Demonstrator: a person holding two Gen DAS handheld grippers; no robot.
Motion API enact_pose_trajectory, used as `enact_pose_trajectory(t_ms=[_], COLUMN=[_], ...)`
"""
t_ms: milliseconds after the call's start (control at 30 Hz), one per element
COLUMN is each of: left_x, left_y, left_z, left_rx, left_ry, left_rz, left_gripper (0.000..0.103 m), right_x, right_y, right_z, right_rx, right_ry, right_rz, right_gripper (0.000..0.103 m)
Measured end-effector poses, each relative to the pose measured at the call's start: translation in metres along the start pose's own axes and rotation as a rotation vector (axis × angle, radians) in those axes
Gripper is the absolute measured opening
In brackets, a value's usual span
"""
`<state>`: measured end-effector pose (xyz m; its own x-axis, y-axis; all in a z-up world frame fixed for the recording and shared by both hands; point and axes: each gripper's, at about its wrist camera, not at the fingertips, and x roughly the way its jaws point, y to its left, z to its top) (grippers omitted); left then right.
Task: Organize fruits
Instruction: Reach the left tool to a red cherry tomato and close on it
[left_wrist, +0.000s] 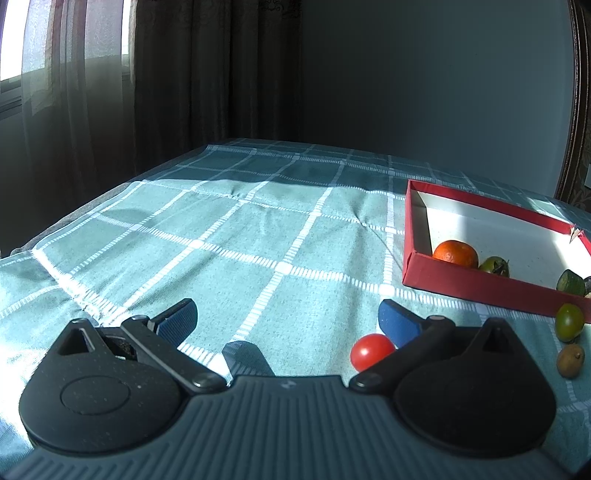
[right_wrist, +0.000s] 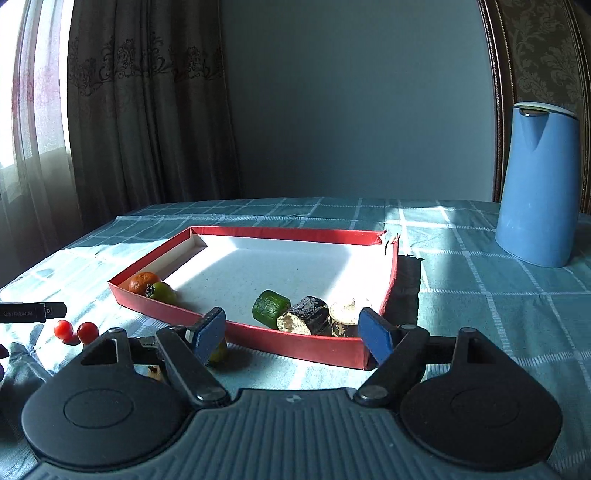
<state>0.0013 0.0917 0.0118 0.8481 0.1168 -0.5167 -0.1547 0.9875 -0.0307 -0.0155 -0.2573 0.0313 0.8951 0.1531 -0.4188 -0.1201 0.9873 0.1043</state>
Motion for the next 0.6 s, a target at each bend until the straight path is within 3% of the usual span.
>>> enact_pose_trajectory(t_ms=[167, 300, 600], left_x=[0.0, -0.004, -0.002], left_y=[0.001, 0.001, -0.001], left_z=[0.0, 0.0, -0.001], left_rx=[-0.007, -0.007, 0.002], left_ry=[0.003, -0.019, 0.023], left_rz=[-0.009, -0.021, -0.013], left_gripper=[0.103, 0.103, 0.103], right_x=[-0.01, -0.005, -0.001], right_y=[-0.032, -0.05, -0.051], right_z=[-0.029, -0.034, -0.036], right_rx=[0.139, 0.259, 0.272], right_ry=[0.029, 0.066, 0.094], right_rz=[-0.072, -0.037, -0.022], right_gripper=[0.079, 0.079, 0.081])
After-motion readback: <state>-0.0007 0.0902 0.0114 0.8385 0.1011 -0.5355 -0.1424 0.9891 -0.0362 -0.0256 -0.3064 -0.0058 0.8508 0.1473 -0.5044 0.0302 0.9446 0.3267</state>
